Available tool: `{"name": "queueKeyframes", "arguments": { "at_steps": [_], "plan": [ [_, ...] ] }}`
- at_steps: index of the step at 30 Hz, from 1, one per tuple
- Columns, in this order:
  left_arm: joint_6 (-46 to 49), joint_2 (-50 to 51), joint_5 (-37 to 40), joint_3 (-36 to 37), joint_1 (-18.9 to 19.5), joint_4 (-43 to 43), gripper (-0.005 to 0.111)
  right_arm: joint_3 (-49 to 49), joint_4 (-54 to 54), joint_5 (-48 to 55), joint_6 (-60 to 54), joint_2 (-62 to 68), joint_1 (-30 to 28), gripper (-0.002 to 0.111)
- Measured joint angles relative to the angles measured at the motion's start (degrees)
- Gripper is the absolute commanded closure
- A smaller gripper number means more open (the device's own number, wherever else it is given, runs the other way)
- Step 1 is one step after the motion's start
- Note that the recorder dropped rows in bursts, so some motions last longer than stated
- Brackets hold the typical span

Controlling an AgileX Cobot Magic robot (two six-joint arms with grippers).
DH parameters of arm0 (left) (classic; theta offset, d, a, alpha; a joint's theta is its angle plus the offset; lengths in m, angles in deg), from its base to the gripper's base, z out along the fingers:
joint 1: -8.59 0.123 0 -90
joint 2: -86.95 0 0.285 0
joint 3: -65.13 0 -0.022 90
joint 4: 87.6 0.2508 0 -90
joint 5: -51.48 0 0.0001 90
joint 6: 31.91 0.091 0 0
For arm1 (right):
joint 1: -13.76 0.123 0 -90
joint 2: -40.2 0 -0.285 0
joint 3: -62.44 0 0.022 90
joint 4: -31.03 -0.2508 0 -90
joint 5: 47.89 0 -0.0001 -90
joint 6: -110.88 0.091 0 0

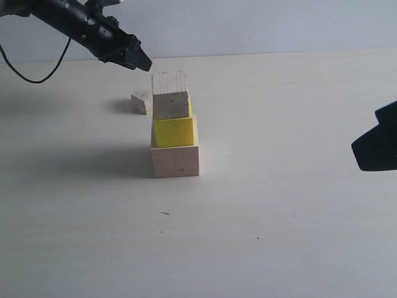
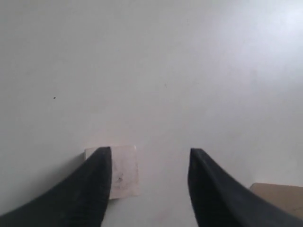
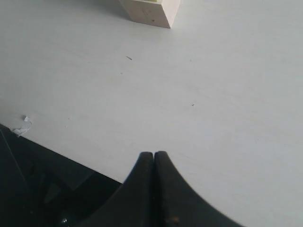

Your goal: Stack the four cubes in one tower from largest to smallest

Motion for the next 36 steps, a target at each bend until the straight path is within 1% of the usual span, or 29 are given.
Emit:
{"name": "queueKeyframes", "arguments": {
  "at_steps": [1, 2, 4, 5, 7, 8, 10, 36],
  "plan": [
    [-0.12, 0.0, -0.52, 0.0, -0.69, 1.72, 0.056, 0.0, 0.0, 0.0, 0.0, 0.0, 0.0, 0.108],
    [-0.84, 0.0, -1.22, 0.0, -2.07, 5.63, 0.056, 0.0, 0.0, 0.0, 0.0, 0.0, 0.0, 0.108],
    [-3.69, 0.0, -2.0, 0.0, -2.97, 10.52, 0.056, 0.0, 0.0, 0.11, 0.0, 0.0, 0.0, 0.108],
    [-4.45, 0.0, -1.98, 0.0, -2.97, 11.5, 0.056, 0.0, 0.0, 0.11, 0.0, 0.0, 0.0, 0.108],
    [-5.77, 0.0, -2.02, 0.0, -2.97, 13.33, 0.051, 0.0, 0.0, 0.11, -0.76, 0.0, 0.0, 0.108],
    [-5.91, 0.0, -2.02, 0.0, -2.97, 13.44, 0.045, 0.0, 0.0, 0.11, -0.9, 0.0, 0.0, 0.108],
    [-6.0, 0.0, -2.02, 0.0, -2.97, 13.54, 0.042, 0.0, 0.0, 0.11, -1.3, 0.0, 0.0, 0.108],
    [-5.1, 0.0, -3.53, 0.0, -3.21, 13.29, 0.042, 0.0, 0.0, 0.22, -1.45, 0.0, 0.0, 0.108]
  ]
}}
